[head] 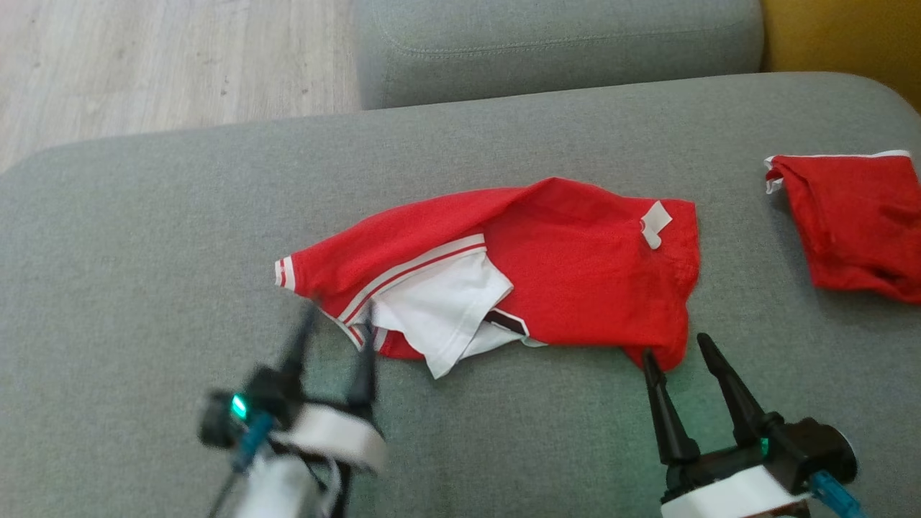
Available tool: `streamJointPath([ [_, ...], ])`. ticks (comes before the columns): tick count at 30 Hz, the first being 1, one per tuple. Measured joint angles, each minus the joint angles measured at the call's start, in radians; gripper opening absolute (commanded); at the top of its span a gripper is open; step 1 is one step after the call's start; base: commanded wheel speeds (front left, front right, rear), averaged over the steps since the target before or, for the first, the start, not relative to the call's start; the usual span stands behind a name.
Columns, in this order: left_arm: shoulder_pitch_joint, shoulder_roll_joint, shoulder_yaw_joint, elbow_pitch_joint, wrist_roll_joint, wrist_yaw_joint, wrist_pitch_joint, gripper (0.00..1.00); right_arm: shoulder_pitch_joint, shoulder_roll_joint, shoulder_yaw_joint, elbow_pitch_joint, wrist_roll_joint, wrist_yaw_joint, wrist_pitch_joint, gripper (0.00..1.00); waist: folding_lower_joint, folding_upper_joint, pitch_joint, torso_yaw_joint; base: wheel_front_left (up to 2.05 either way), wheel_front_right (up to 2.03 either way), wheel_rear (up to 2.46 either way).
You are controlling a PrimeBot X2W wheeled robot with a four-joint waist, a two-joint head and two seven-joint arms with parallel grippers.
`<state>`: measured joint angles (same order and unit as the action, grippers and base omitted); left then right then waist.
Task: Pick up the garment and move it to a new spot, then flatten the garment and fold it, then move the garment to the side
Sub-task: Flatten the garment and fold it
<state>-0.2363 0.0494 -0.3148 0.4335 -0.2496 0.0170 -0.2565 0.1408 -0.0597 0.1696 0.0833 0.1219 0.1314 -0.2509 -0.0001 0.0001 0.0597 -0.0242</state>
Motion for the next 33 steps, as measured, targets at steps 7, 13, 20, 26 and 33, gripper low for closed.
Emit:
streamJointPath([
  [7, 0.062, 0.000, -0.222, 0.082, -0.133, -0.026, 0.000, 1.00, 0.001, -0.001, 0.013, 0.000, 0.000, 0.000, 0.000, 1.00, 0.0000, 0.0000, -0.010, -0.018, 0.00, 0.00, 0.00],
  [13, 0.023, 0.000, -0.342, 0.182, -0.306, -0.006, 0.028, 1.00, 0.002, -0.007, 0.014, 0.000, 0.000, 0.000, 0.000, 1.00, 0.0001, 0.0000, 0.009, -0.042, 0.00, 0.00, 0.00],
  [20, -0.048, 0.001, -0.398, 0.216, -0.455, 0.028, 0.021, 1.00, 0.001, -0.013, 0.015, -0.001, 0.000, 0.000, 0.000, 1.00, 0.0002, 0.0000, 0.027, -0.062, 0.00, 0.00, 0.00],
  [26, -0.067, 0.001, -0.446, 0.237, -0.520, 0.027, 0.016, 0.00, 0.001, -0.017, 0.012, -0.001, 0.000, 0.000, 0.000, 1.00, 0.0002, 0.0000, 0.028, -0.065, 0.00, 0.00, 0.00],
  [33, -0.067, 0.001, -0.459, 0.185, -0.545, 0.036, 0.008, 0.00, 0.005, -0.017, -0.011, -0.004, 0.000, 0.000, 0.000, 1.00, 0.0002, 0.0000, 0.013, -0.042, 0.00, 0.00, 0.00],
])
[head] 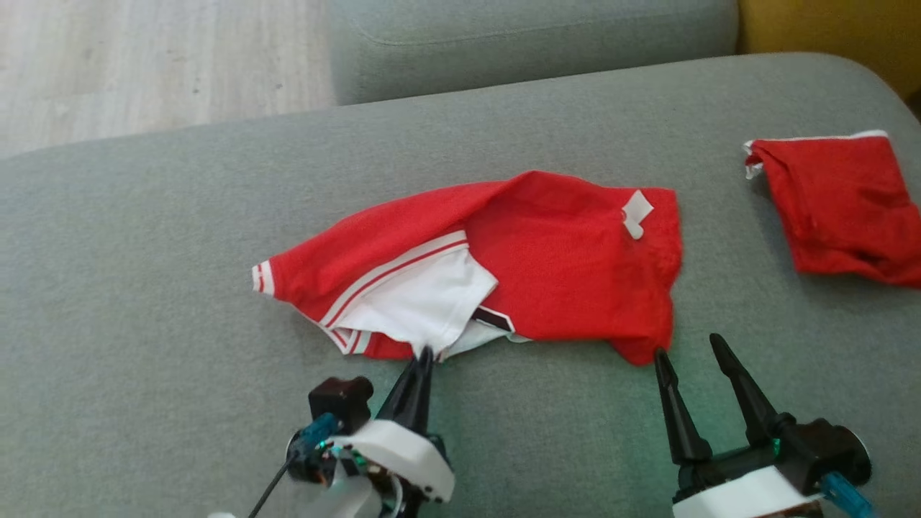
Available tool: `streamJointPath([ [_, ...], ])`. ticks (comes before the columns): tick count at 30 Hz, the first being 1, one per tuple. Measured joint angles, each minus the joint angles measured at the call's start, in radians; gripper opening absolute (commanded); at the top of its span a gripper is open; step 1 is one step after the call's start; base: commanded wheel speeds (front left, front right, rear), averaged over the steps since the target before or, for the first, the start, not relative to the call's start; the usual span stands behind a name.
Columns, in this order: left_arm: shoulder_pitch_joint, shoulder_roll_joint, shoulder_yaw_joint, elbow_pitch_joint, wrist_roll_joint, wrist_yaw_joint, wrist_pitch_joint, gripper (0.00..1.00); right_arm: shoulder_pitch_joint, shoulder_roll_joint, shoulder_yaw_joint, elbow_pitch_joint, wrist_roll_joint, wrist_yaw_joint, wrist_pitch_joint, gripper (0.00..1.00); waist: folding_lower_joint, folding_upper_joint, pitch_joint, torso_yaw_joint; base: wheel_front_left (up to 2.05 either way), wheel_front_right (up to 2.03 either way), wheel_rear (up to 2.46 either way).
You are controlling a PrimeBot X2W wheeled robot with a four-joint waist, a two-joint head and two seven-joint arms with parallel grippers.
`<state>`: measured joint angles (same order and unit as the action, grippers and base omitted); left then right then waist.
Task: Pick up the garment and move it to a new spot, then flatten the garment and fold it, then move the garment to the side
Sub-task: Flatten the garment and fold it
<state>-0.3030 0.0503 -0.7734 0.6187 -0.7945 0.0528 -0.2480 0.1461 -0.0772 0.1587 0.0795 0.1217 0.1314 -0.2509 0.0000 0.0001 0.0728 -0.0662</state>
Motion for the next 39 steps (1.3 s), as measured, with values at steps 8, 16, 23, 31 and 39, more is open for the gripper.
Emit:
streamJointPath([
  [8, 0.001, 0.070, 0.109, -0.235, 0.070, 0.022, -0.001, 0.00, 0.003, 0.000, -0.038, 0.018, 0.007, 0.000, 0.000, 1.00, -0.0001, 0.0000, -0.011, 0.040, 0.00, 0.00, 0.00],
  [16, -0.044, 0.184, 0.217, -0.382, 0.074, 0.035, 0.001, 0.00, -0.177, -0.062, -0.074, 0.217, 0.096, 0.000, 0.000, 1.00, 0.0000, 0.0000, 0.043, 0.060, 0.00, 0.00, 0.00],
  [23, -0.164, 0.230, 0.258, -0.428, 0.074, 0.035, 0.026, 0.00, -0.390, -0.135, -0.080, 0.438, 0.135, 0.000, 0.085, 1.00, 0.0002, 0.0000, 0.119, 0.077, 0.00, 0.00, 0.00],
  [31, -0.188, 0.232, 0.259, -0.430, 0.074, 0.034, 0.028, 0.00, -0.509, -0.153, -0.036, 0.566, 0.217, 0.000, 0.128, 1.00, 0.0002, 0.0000, 0.176, 0.094, 0.00, 0.00, 0.00],
  [39, -0.210, 0.232, 0.257, -0.426, 0.076, 0.029, 0.028, 0.00, -0.600, -0.172, 0.016, 0.686, 0.247, 0.000, 0.147, 0.54, 0.0001, -0.0001, 0.202, 0.108, 0.00, 0.00, 0.00],
])
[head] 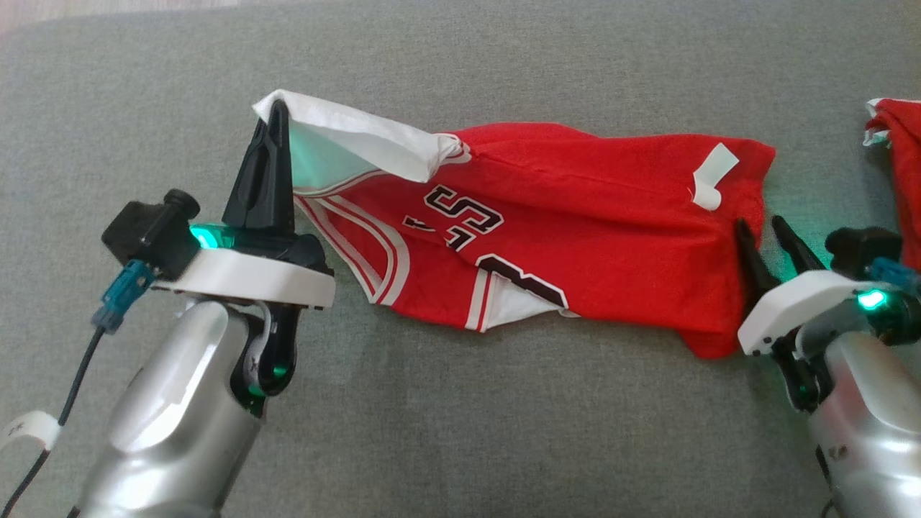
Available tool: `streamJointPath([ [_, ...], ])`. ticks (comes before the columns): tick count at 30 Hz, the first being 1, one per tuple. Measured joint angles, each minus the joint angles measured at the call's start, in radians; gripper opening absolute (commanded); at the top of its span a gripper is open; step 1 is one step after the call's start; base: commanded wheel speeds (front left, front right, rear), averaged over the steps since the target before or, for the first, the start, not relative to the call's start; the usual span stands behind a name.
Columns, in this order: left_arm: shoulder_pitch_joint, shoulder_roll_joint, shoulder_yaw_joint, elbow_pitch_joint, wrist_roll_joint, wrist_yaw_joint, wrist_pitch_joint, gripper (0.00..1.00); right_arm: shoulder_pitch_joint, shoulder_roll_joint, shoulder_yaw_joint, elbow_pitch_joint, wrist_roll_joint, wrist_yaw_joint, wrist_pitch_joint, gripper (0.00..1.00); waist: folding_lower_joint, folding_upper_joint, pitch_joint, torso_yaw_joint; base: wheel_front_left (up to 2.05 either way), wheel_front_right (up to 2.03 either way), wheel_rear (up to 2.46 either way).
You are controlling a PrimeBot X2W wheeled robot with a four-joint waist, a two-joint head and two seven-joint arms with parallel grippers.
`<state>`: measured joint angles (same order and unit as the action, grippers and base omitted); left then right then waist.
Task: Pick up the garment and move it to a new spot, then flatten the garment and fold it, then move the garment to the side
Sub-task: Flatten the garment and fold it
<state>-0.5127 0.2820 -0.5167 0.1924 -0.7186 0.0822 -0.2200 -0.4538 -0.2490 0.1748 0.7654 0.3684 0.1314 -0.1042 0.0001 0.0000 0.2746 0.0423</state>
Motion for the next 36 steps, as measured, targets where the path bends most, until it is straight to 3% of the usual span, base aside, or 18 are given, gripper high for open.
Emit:
streamJointPath([
  [1, -0.002, 0.000, 0.000, 0.001, 0.000, 0.000, 0.000, 0.00, -0.011, -0.003, 0.007, 0.011, 0.001, 0.000, 0.000, 0.45, 0.0000, 0.0000, 0.001, 0.001, 0.00, 0.00, 0.00],
  [3, -0.002, 0.000, -0.001, 0.003, 0.008, 0.000, 0.000, 0.00, -0.029, -0.006, 0.018, 0.033, 0.002, 0.000, -0.001, 0.00, 0.0000, 0.0000, 0.001, 0.004, 0.00, 0.00, 0.00],
  [11, -0.002, 0.000, -0.001, 0.019, 0.009, 0.000, -0.003, 0.00, -0.047, -0.010, 0.041, 0.084, -0.002, 0.000, -0.040, 0.00, 0.0000, 0.0000, -0.030, 0.004, 0.00, 0.00, 0.00],
  [15, -0.001, 0.005, 0.004, 0.013, 0.008, -0.013, -0.010, 0.00, -0.047, -0.027, 0.038, 0.045, -0.011, 0.000, -0.065, 0.00, -0.0001, 0.0000, -0.070, -0.002, 0.00, 0.00, 0.00],
  [24, -0.043, 0.050, 0.044, -0.042, -0.038, -0.052, 0.022, 0.00, -0.047, -0.127, 0.002, -0.239, 0.014, 0.000, -0.024, 0.00, -0.0002, 0.0000, -0.200, -0.029, 0.00, 0.00, 0.00],
  [31, -0.224, 0.057, 0.103, -0.125, -0.097, -0.062, 0.090, 0.00, -0.062, -0.201, -0.084, -0.553, 0.020, 0.000, 0.107, 0.00, -0.0004, 0.0001, -0.311, -0.061, 0.00, 0.00, 0.00],
  [36, -0.331, 0.053, 0.123, -0.162, -0.148, -0.054, 0.169, 0.00, -0.138, -0.230, -0.112, -0.700, 0.011, 0.000, 0.200, 0.00, -0.0003, 0.0001, -0.346, -0.085, 0.00, 0.00, 0.00],
])
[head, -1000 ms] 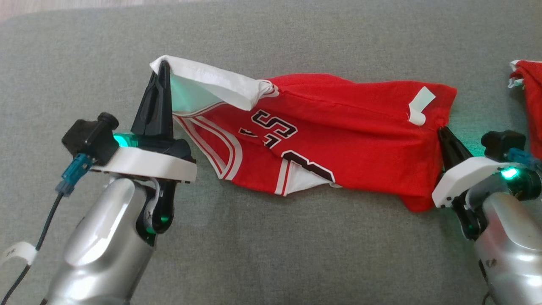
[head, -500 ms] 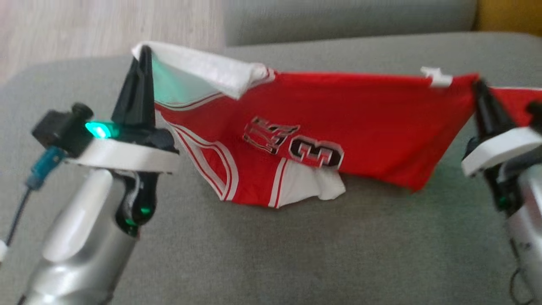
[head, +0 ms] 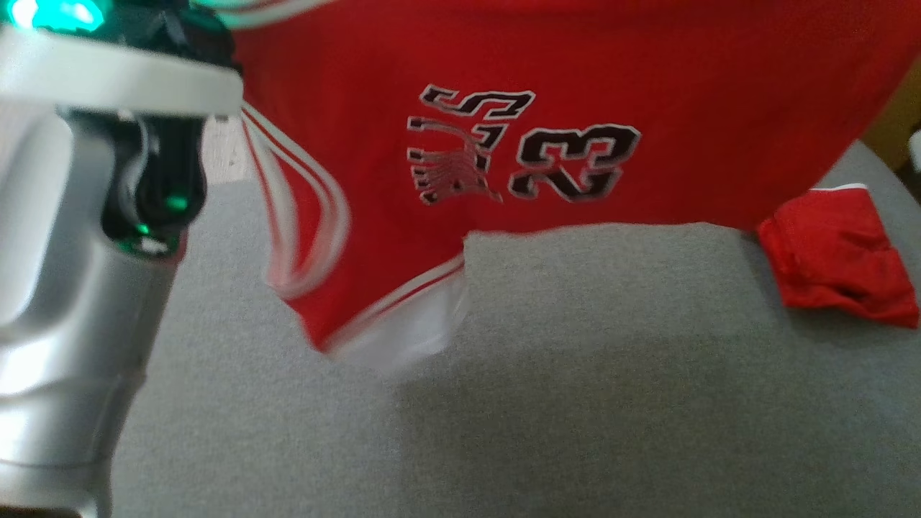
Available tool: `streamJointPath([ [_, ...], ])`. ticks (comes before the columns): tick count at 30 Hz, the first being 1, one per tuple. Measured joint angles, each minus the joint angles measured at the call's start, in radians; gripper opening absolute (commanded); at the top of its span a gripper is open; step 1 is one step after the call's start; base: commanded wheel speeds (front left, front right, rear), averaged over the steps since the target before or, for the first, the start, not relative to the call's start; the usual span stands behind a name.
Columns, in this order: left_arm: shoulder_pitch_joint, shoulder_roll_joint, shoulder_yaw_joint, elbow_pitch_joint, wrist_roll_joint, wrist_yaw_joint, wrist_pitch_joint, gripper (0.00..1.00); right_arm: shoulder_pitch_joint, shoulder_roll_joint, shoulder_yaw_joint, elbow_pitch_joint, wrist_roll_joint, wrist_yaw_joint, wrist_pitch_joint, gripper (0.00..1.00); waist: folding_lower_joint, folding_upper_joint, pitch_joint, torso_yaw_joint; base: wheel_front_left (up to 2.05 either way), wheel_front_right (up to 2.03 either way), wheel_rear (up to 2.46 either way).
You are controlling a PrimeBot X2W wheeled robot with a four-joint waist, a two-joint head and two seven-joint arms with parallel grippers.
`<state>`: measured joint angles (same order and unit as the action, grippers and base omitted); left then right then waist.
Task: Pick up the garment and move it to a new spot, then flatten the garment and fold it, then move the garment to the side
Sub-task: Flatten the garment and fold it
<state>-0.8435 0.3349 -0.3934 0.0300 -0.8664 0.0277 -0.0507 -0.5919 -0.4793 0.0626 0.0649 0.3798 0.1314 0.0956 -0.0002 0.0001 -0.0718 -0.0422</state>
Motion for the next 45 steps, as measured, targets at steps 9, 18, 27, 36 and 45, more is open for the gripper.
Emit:
streamJointPath([
  [9, -0.126, 0.010, -0.040, 0.170, 0.046, -0.001, 0.076, 0.00, -0.132, -0.036, 0.074, 0.068, 0.042, 0.000, 0.078, 0.00, 0.0003, 0.0000, 0.016, -0.003, 0.00, 0.00, 0.00],
  [18, -0.339, -0.011, -0.079, 0.488, 0.124, -0.054, 0.018, 0.00, -0.411, 0.024, 0.176, 0.362, 0.049, 0.000, -0.045, 0.00, 0.0004, 0.0000, 0.155, 0.015, 0.00, 0.00, 0.00],
  [27, -0.580, -0.063, -0.033, 0.693, 0.184, -0.101, -0.192, 0.00, -0.702, 0.094, 0.132, 0.627, -0.076, 0.000, -0.313, 0.00, 0.0008, -0.0001, 0.331, 0.039, 0.00, 0.00, 0.00],
  [36, -0.534, -0.125, -0.018, 0.708, 0.164, -0.152, -0.207, 0.00, -0.725, 0.088, 0.189, 0.754, -0.117, 0.000, -0.351, 0.00, 0.0004, 0.0000, 0.425, 0.112, 0.00, 0.00, 0.00],
  [45, -0.105, -0.123, -0.125, 0.567, 0.101, -0.153, -0.206, 0.00, -0.410, 0.086, 0.180, 0.741, -0.085, 0.000, -0.351, 0.00, 0.0003, -0.0001, 0.442, 0.156, 0.00, 0.00, 0.00],
])
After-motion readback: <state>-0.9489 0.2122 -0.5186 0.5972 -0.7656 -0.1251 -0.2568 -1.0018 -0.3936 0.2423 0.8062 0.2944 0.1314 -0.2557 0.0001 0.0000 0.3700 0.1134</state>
